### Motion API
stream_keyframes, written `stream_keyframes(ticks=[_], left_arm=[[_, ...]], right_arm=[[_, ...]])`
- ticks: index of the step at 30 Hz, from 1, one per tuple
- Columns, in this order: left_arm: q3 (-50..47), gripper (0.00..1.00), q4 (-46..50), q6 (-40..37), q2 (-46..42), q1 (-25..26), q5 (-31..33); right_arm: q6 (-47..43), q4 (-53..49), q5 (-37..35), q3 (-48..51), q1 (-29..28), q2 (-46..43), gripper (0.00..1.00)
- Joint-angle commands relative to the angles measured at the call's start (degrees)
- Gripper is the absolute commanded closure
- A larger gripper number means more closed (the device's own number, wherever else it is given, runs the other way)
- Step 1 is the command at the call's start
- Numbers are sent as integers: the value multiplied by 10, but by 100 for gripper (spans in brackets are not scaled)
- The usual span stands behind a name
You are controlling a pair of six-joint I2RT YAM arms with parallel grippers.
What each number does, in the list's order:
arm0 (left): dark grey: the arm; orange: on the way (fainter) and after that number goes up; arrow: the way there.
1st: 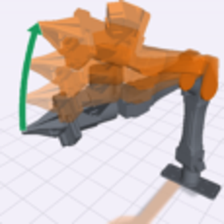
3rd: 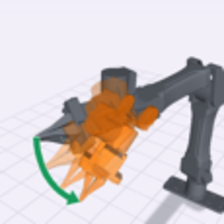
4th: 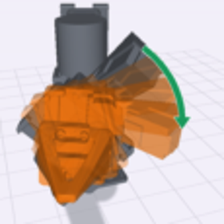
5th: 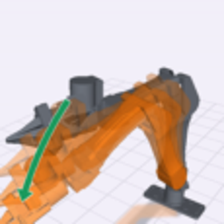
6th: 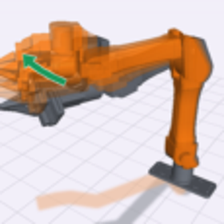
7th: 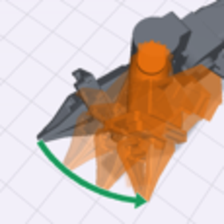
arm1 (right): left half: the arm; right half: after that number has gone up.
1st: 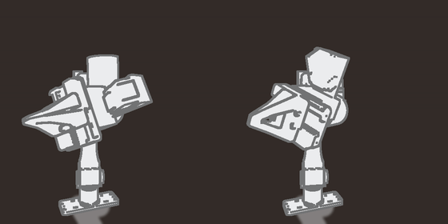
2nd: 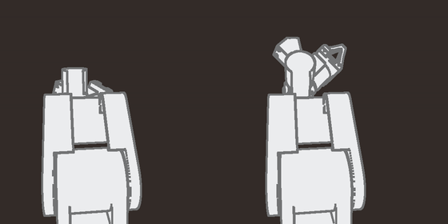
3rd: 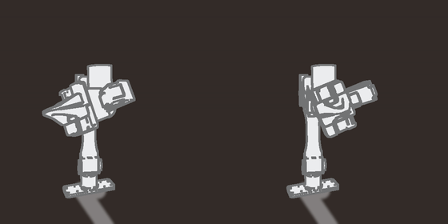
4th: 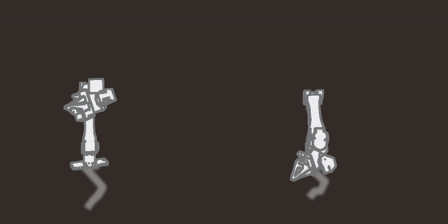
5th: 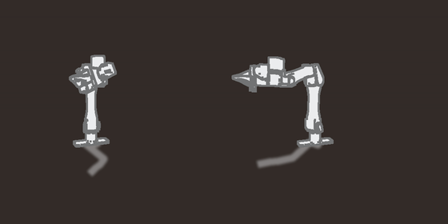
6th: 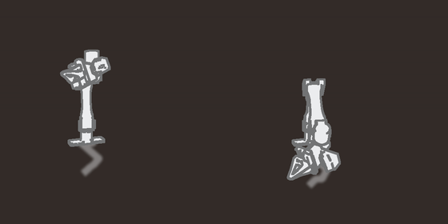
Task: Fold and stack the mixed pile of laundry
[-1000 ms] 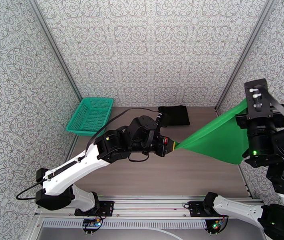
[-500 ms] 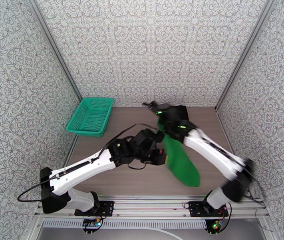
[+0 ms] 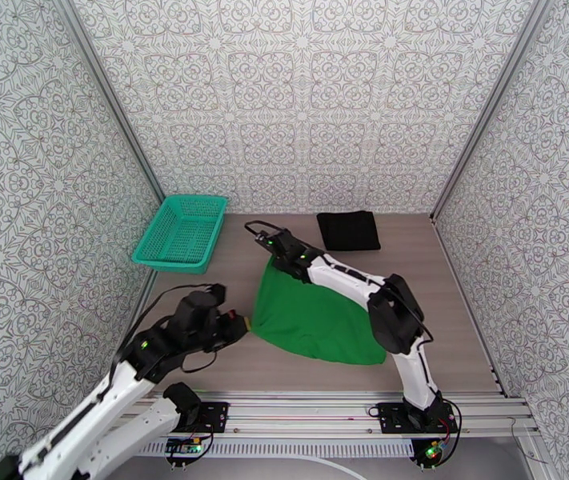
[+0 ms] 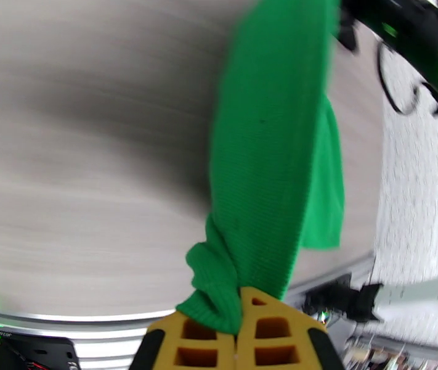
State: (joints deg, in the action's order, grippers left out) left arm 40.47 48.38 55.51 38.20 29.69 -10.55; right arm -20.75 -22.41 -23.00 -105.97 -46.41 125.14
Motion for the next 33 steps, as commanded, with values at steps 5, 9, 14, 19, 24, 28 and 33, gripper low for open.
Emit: stream_keyframes(ticks=[5,9,14,19,24,28,33], left_arm=[[-78,100,-36,-29,7,-91,-72],[-74,100,-66,-42,23,-118,-79],[-58,100,-79,-60,40,-159,-89],[-73,100,-108,-31,32,-192,-105],[-124,100,-140,58,-5,-221,-123],[-173,68,-145,145,-72,-240,-135],[-180,34,-82,192,-173,-253,-89]], right_arm=[[109,-59,7,-38,-7,-14,35],[174,-77,-32,74,-5,-149,13],[273,-125,-59,260,-6,-334,3],[434,-212,-47,440,-5,-488,1],[533,-199,31,568,-4,-580,1],[536,-177,40,574,-3,-559,1],[513,-155,62,533,-2,-503,1]])
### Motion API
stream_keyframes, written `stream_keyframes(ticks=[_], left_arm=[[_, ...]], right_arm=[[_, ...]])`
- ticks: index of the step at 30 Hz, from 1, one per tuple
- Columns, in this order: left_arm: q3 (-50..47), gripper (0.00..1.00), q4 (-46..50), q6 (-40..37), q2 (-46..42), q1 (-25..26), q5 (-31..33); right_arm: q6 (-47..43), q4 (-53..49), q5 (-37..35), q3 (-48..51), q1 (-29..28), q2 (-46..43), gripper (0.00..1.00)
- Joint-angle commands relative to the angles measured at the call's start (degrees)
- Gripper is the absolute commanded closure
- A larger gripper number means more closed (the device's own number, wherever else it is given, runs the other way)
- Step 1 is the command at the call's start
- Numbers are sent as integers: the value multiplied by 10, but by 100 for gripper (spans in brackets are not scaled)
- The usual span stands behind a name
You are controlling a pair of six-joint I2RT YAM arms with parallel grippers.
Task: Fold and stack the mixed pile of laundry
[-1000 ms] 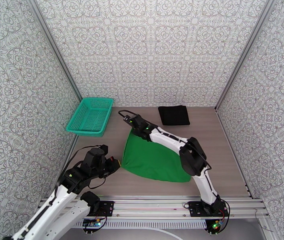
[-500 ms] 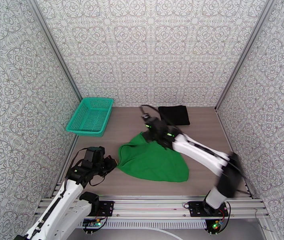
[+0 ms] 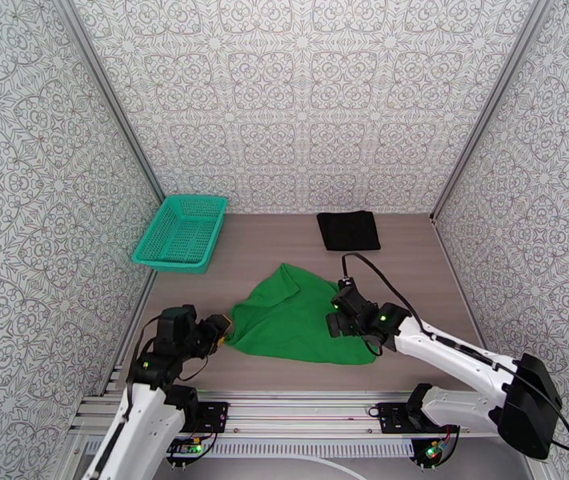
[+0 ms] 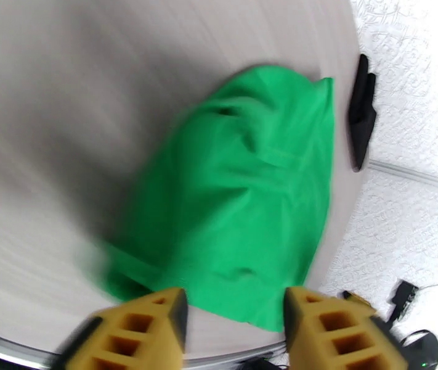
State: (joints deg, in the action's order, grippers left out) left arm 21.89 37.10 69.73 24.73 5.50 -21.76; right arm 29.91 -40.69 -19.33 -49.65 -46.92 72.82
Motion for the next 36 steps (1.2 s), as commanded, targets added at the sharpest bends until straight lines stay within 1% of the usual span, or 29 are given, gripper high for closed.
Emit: stream_keyframes(ticks=[1,2,4,7,8,10,11,13,15,17,18,19,20,23,27,30,32,36], left_arm=[[13,28,51,47,-49,-14,34],[19,22,69,45,-55,-17,41],[30,17,88,36,-55,-22,46],[44,15,113,6,-36,-22,55],[49,15,124,-11,-23,-23,62],[53,9,136,-50,10,-22,72],[54,9,133,-76,34,-23,72],[54,16,114,-113,91,-23,71],[58,26,71,-143,155,-23,55],[76,43,22,-169,225,-19,38],[91,48,7,-180,254,-14,37],[115,52,-4,-196,288,-3,42],[141,52,-7,-209,313,12,52],[257,50,16,-268,413,79,108],[399,48,56,-332,543,168,165],[492,43,73,-373,650,218,172],[555,43,89,-395,721,251,177],[644,44,103,-412,830,290,192]], right_arm=[[2,30,30,-37,3,29,1],[-1,31,32,-41,3,35,1],[-6,31,35,-46,3,41,1],[-11,29,38,-43,3,41,1],[-12,28,39,-41,4,39,1],[-13,28,44,-35,8,34,1],[-14,29,46,-32,11,30,1],[-14,31,56,-24,21,22,1],[-15,41,76,-15,37,15,3],[-19,52,101,-8,57,13,9],[-21,55,110,-7,67,15,11],[-23,58,119,-5,77,19,13],[-23,62,125,-3,85,23,15],[-13,86,149,10,112,37,22],[10,114,161,26,133,60,25],[22,127,167,37,138,75,27],[26,131,169,44,141,79,29],[30,125,159,58,144,70,30]])
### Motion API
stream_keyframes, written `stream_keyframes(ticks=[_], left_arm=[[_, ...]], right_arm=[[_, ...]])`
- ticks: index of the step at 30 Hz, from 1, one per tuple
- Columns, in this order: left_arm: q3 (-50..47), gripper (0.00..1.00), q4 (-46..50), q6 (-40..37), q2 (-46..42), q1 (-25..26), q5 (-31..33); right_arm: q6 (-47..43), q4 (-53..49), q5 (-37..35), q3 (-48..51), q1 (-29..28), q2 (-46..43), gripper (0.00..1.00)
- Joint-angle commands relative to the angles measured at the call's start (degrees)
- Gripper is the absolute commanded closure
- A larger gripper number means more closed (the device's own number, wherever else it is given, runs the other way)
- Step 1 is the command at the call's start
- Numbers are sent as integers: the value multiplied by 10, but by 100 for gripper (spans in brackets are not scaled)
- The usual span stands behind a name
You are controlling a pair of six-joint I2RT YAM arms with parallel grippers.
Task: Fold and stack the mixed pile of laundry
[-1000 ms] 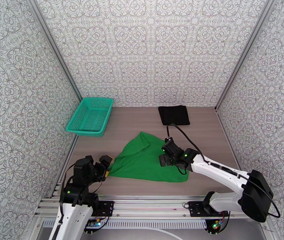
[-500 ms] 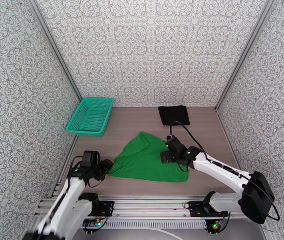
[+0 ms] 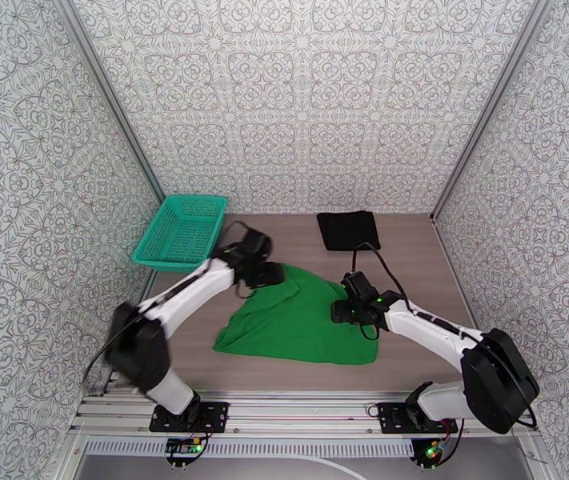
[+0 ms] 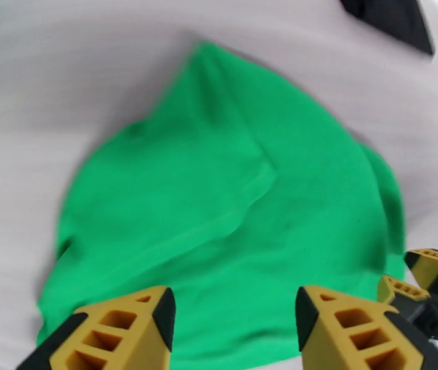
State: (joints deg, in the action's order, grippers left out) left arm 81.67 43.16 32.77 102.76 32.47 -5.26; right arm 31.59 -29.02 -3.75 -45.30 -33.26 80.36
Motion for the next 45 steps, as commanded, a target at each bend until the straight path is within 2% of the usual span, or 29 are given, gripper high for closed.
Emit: stream_keyframes(ticks=[1,10,18,19,20,22,26,30,34,40,45], left_arm=[[67,45,46,-42,72,25,27],[164,55,68,-26,204,33,52],[182,62,77,-25,245,31,72],[184,66,77,-25,245,30,70],[186,74,77,-26,260,29,69],[188,100,78,-27,262,27,70],[188,100,83,-32,223,27,82],[198,100,104,-47,166,26,92],[211,100,142,-66,113,23,112],[199,100,190,-78,31,15,170],[174,100,214,-78,-51,-3,214]], right_arm=[[14,7,0,19,8,-12,30],[23,-2,-11,63,13,-64,31],[28,-10,-25,81,17,-82,32],[28,-12,-29,82,20,-82,33],[27,-15,-34,82,22,-82,33],[28,-21,-43,83,27,-83,34],[11,-34,-64,77,56,-86,35],[-25,-19,-52,60,98,-67,35],[-62,14,-20,20,131,-10,43],[-84,18,15,-61,137,65,49],[-77,38,70,-75,137,103,50]])
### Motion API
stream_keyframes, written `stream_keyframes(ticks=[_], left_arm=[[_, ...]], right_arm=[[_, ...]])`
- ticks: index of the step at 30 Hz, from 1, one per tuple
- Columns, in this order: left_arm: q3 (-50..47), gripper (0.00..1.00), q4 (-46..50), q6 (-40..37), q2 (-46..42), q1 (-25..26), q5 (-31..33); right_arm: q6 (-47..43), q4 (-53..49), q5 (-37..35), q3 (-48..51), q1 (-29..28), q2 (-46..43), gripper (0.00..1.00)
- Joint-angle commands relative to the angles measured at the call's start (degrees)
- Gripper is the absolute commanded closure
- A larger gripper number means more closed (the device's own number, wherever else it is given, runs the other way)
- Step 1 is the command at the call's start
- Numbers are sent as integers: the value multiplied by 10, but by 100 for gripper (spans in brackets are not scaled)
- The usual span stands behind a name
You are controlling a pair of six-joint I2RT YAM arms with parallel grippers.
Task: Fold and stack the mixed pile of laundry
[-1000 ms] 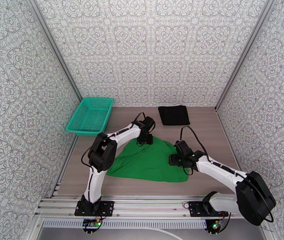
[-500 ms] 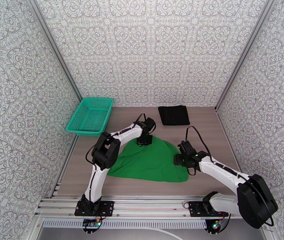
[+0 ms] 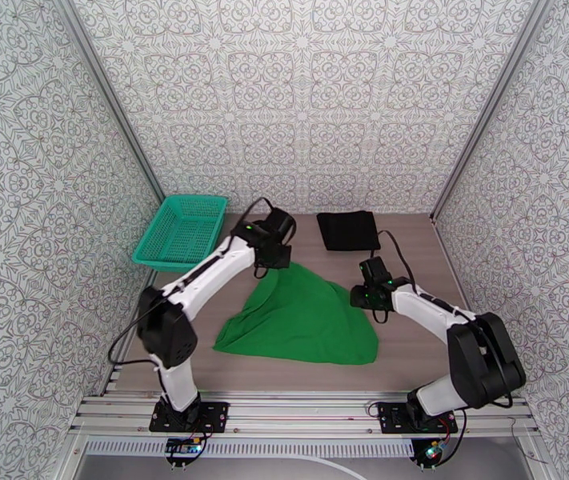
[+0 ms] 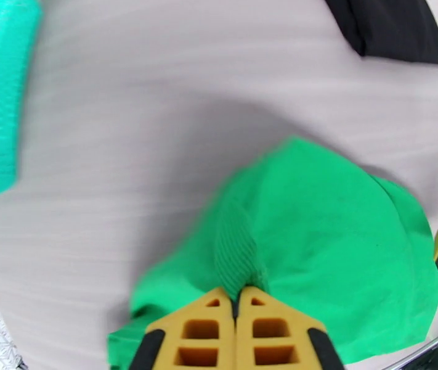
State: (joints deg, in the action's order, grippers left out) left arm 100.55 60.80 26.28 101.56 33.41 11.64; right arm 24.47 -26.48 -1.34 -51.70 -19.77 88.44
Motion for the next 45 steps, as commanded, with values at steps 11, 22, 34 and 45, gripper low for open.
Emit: stream_keyframes(ticks=[11,22,34,45], left_arm=[[-46,100,51,-21,-141,-32,47],[-46,100,80,-27,-265,-23,-19],[-21,100,102,-4,-425,98,-112],[92,100,161,-62,-306,67,-98]], right_arm=[[12,71,145,-28,3,132,100],[-12,-104,-10,-3,2,-226,100],[-24,-339,4,-85,-1,-546,100],[-30,-320,-69,-121,-1,-452,100]])
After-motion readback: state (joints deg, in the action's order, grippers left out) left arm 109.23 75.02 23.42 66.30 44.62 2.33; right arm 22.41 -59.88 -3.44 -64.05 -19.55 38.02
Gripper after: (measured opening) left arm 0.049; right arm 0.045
